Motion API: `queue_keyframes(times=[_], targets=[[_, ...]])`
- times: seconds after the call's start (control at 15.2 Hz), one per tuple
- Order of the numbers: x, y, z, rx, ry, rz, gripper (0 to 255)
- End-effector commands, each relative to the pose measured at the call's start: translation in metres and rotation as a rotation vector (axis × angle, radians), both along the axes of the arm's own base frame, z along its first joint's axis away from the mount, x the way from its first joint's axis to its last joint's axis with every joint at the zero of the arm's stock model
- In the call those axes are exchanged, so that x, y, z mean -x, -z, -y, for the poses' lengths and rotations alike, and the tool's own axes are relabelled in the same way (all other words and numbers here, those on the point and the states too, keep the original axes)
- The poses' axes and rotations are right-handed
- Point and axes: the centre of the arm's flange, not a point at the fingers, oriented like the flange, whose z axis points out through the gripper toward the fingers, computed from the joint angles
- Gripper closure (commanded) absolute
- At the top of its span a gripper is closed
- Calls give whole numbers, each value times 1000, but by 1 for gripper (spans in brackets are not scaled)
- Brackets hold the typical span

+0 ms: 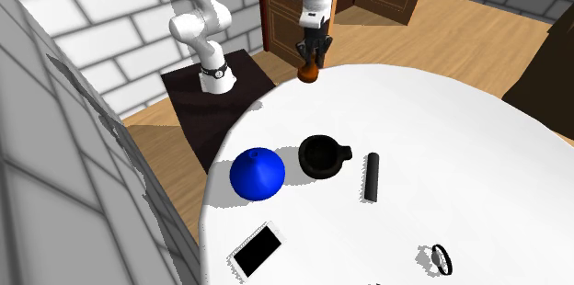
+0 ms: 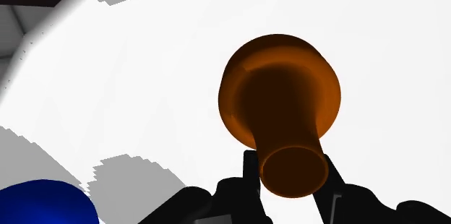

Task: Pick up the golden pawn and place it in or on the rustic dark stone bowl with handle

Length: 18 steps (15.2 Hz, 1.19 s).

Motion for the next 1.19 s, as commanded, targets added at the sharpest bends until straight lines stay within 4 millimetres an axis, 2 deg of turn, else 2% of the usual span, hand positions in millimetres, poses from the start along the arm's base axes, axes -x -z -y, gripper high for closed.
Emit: queue_keyframes(times=[0.0, 1.12], targets=[[-21, -4, 10, 0, 0, 0, 255], [-224, -29, 101, 0, 0, 0, 255]])
